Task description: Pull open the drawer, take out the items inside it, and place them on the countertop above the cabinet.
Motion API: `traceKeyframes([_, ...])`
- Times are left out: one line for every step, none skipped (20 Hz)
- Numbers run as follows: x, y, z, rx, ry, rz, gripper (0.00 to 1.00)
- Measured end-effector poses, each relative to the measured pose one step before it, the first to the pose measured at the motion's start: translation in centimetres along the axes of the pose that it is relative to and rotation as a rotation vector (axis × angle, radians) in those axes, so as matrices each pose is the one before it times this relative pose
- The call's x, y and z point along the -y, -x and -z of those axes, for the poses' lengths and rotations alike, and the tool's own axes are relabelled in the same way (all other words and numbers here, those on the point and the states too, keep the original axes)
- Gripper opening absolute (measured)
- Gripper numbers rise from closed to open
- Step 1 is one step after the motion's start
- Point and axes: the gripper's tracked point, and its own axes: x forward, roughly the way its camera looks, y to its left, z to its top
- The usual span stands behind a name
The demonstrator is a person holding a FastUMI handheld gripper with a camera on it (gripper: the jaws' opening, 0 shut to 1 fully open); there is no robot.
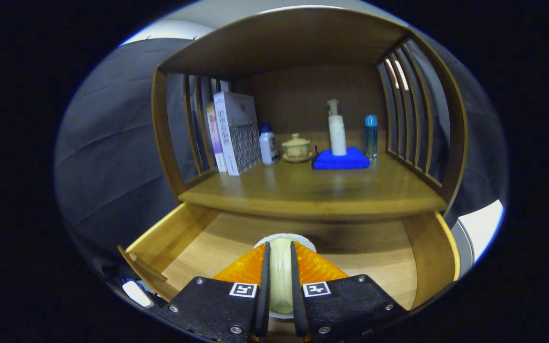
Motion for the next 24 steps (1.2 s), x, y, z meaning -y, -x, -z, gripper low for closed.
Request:
traceKeyframes([-0.014, 0.355, -0.946, 0.01239, -0.00455, -0.00666, 0.21])
traceKeyframes([-0.157, 0.192, -1.037, 0.01211, -0.00061, -0.00819, 0.21])
traceKeyframes([-0.01, -0.057, -0.878, 0.01456, 0.00194, 0.0002, 0.21])
traceKeyframes([-0.004, 0.002, -0.956, 0.01627, 0.00633, 0.00092, 0.21])
traceKeyframes([-0.034, -0.103, -0.815, 0.01775, 0.00823, 0.00228, 0.21])
traceKeyframes([-0.02, -0.143, -0.737, 0.01409, 0.00836, 0.00416, 0.21])
traceKeyframes([-0.153, -0.164, -0.486, 0.01317, 0.00554, 0.00191, 0.21])
traceKeyframes([-0.186, -0.258, -0.555, 0.00679, 0.0007, -0.00062, 0.21])
traceKeyframes([-0.155, -0.241, -0.39, 0.00856, -0.00355, 0.00137, 0.21])
traceKeyframes([-0.096, -0.391, -0.499, 0.01094, -0.00081, 0.00456, 0.21])
traceKeyframes([0.048, -0.428, -0.36, 0.00779, 0.00224, 0.00676, 0.21])
traceKeyframes([-0.115, -0.433, -0.303, 0.0022, 0.00577, 0.00159, 0.21])
traceKeyframes([-0.034, -0.405, -0.28, 0.00356, 0.00468, 0.00545, 0.21])
traceKeyframes([0.151, -0.581, -0.506, 0.00754, 0.00036, 0.01014, 0.21])
traceKeyframes([0.201, -0.687, -0.43, 0.00833, -0.00495, 0.01116, 0.21])
traceKeyframes([0.364, -0.817, -0.514, 0.00936, -0.00969, 0.01509, 0.21])
traceKeyframes([0.476, -0.964, -0.414, 0.00607, -0.01447, 0.01861, 0.21])
traceKeyframes([0.46, -0.865, -0.24, 0.00066, -0.01812, 0.01602, 0.21])
traceKeyframes([0.47, -0.995, -0.111, -0.00219, -0.01969, 0.01588, 0.21])
traceKeyframes([0.536, -1.021, -0.055, -0.0067, -0.02012, 0.01468, 0.21])
traceKeyframes([0.499, -0.897, 0.039, -0.01049, -0.01957, 0.01396, 0.21])
traceKeyframes([0.597, -0.923, -0.059, -0.00684, -0.01933, 0.01797, 0.21])
traceKeyframes([0.549, -0.79, 0.051, -0.00955, -0.01878, 0.01645, 0.21])
traceKeyframes([0.482, -0.789, 0.133, -0.00804, -0.01507, 0.01219, 0.21])
